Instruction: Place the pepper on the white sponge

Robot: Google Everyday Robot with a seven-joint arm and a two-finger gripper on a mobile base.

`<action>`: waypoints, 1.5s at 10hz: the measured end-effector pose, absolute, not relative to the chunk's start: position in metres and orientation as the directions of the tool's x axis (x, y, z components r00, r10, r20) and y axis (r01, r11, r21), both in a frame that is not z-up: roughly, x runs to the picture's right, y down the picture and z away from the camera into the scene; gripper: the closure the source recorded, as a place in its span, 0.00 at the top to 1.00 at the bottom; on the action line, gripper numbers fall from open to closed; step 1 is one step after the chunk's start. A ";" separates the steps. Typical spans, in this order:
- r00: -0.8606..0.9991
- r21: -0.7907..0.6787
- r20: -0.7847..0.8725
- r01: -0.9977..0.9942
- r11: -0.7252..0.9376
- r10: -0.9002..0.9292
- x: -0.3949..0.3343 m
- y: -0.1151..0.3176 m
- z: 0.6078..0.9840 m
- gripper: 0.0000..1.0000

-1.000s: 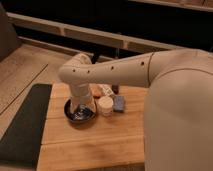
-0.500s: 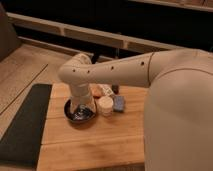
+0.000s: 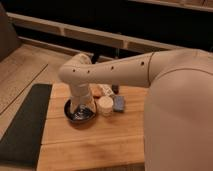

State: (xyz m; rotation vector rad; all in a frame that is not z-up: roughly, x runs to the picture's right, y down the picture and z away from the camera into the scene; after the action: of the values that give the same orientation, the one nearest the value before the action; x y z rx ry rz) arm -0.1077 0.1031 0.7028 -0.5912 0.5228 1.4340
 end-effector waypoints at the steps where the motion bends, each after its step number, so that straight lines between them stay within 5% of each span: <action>1: 0.073 -0.062 -0.656 -0.997 0.043 0.751 -0.108 0.103 0.703 0.65; 8: 0.115 -0.068 -0.638 -0.993 0.093 0.762 -0.119 0.095 0.711 0.65; 11: 0.254 -0.167 -0.521 -0.967 0.194 0.815 -0.172 0.047 0.755 0.65; 15: 0.220 -0.211 -0.409 -0.967 0.143 0.886 -0.159 -0.009 0.813 0.65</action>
State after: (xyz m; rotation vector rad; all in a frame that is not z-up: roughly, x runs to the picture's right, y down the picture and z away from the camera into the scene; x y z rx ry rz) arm -0.1592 -0.0089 0.8126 -0.4754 0.2042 1.3488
